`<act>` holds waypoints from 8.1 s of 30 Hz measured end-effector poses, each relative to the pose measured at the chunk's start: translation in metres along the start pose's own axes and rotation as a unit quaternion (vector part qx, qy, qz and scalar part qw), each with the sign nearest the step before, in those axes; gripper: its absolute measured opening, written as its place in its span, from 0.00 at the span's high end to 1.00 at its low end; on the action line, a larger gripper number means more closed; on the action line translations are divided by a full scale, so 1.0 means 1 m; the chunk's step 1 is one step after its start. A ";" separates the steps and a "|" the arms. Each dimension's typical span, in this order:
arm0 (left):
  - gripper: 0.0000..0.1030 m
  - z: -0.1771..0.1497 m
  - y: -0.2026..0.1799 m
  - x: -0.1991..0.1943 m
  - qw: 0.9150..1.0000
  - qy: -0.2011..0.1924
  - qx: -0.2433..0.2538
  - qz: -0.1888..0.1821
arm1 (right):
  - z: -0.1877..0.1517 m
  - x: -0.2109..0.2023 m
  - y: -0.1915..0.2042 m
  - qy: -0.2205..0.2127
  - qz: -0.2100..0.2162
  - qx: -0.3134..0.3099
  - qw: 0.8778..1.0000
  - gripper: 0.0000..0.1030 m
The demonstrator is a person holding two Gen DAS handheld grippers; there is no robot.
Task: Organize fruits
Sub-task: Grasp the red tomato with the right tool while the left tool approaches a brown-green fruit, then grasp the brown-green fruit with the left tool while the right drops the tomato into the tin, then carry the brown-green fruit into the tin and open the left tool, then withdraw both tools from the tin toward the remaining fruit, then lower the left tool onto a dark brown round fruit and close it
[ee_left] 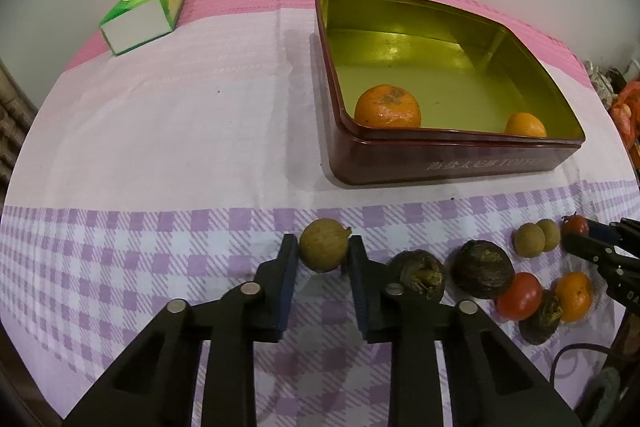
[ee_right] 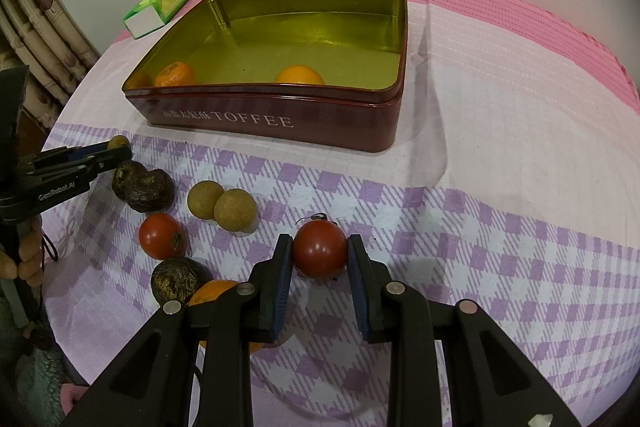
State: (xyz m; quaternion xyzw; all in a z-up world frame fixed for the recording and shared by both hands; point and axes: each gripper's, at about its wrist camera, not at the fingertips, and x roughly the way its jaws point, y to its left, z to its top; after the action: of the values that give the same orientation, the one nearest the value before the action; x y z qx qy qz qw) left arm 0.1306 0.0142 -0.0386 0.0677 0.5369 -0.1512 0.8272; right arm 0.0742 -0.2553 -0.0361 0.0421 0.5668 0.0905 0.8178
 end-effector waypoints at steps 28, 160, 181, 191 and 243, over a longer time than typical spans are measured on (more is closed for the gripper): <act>0.76 0.010 -0.004 -0.034 0.999 -0.042 -0.006 -0.010 | 0.027 -0.033 -0.004 -0.055 -0.006 0.004 0.998 0.76; 0.74 -0.004 -0.014 -0.027 0.998 0.020 0.041 -0.038 | 0.021 -0.002 0.047 0.013 0.051 -0.100 0.994 0.66; 0.68 -0.018 -0.019 -0.028 0.996 0.030 0.058 -0.054 | 0.038 0.025 0.065 0.024 0.043 -0.144 0.988 0.62; 0.68 -0.018 -0.019 -0.027 0.996 0.029 0.056 -0.061 | 0.031 0.019 0.044 0.013 0.021 -0.101 0.995 0.62; 0.55 -0.008 -0.049 -0.002 0.996 0.011 0.069 -0.060 | 0.013 0.006 0.003 -0.013 -0.001 -0.030 0.999 0.61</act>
State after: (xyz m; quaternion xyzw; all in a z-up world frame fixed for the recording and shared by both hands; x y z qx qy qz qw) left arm 0.1071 -0.0298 -0.0372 0.0939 0.5372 -0.2370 0.8040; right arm 0.0882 -0.2511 -0.0364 0.0183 0.5532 0.1057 0.8261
